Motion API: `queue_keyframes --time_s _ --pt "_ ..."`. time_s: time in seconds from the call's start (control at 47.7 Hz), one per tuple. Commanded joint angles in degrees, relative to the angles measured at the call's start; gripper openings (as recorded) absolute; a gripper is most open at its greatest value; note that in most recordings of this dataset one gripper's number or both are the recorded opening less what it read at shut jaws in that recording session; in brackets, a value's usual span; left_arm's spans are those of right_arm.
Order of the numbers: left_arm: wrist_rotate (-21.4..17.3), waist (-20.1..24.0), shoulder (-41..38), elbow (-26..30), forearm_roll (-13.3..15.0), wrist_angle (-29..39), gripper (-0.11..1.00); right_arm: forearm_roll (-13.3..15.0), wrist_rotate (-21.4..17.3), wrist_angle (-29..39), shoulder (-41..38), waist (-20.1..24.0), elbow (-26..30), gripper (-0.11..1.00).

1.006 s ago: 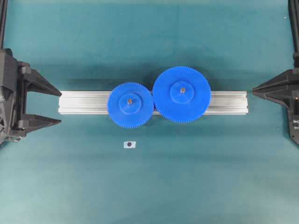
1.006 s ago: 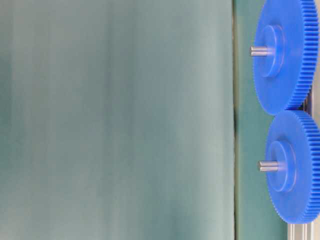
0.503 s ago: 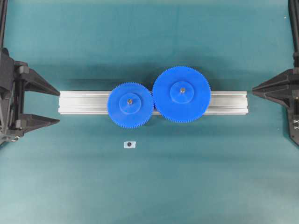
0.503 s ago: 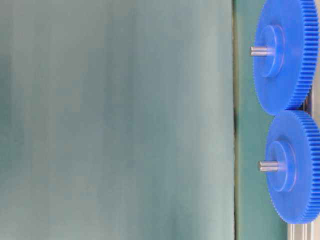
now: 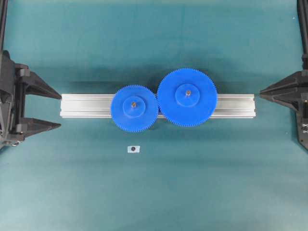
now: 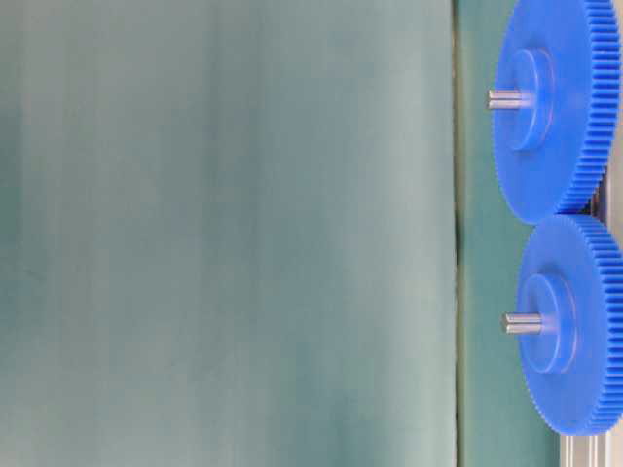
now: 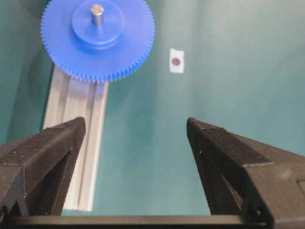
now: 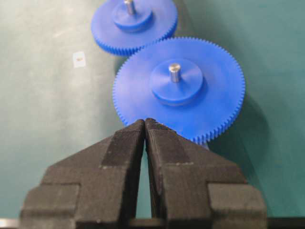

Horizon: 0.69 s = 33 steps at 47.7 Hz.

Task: Insert the small gear onto the shaft.

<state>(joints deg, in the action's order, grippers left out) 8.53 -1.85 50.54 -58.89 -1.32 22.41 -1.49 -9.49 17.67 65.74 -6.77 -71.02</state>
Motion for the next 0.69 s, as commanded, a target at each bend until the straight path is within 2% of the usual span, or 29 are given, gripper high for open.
queue_keyframes --time_s 0.0,0.671 --pt "0.1 -0.2 -0.2 0.8 0.0 -0.2 0.86 0.1 -0.3 -0.6 -0.4 -0.2 0.6 0.14" --pt "0.1 -0.2 -0.1 0.7 0.0 0.4 0.86 0.1 -0.3 -2.3 -0.4 -1.1 0.2 0.14"
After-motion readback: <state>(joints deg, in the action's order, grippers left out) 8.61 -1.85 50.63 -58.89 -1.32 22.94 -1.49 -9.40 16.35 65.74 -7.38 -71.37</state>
